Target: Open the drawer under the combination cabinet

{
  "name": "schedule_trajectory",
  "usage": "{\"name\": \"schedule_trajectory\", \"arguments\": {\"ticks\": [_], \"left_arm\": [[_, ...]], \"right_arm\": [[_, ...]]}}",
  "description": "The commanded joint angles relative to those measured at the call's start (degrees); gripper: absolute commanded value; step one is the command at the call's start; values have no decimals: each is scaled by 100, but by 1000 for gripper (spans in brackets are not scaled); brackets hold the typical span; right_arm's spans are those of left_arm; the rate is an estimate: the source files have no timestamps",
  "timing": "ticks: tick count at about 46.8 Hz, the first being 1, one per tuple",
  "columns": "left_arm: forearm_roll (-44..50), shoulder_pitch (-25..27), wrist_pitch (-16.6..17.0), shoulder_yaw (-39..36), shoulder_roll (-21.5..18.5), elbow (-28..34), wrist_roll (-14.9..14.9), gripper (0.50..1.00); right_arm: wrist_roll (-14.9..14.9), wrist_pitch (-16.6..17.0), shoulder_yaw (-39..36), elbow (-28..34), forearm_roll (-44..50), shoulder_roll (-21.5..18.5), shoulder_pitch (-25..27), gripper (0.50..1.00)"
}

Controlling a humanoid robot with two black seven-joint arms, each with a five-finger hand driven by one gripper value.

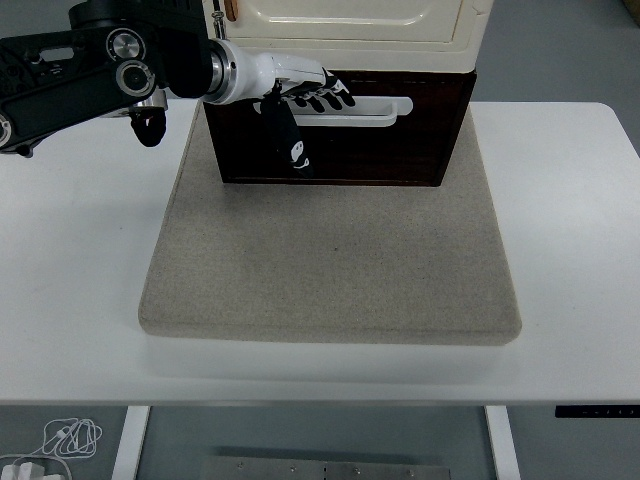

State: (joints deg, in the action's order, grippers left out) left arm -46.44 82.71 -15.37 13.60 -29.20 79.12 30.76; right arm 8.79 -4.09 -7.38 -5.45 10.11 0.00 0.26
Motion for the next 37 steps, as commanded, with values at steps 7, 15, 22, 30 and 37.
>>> {"name": "schedule_trajectory", "arguments": {"ticks": [7,15,22,30,37], "left_arm": [[-5,0,113,-59,20,-28,0,996],[-5,-9,140,-68,20,-37,0,996],[-5,-18,140,-103,20,-37,0,996],[4,-18,157,-164,29,-19,0,996],[4,-27,140,-164,64,-2,0,1000]], "right_arm": [[0,-4,0,0,0,0,0,926],[0,-4,0,0,0,0,0,926],[0,4,-9,0,0,0,0,926],[0,-5,0,0,0,0,0,926],[0,-5,-9,0,0,0,0,926]]}}
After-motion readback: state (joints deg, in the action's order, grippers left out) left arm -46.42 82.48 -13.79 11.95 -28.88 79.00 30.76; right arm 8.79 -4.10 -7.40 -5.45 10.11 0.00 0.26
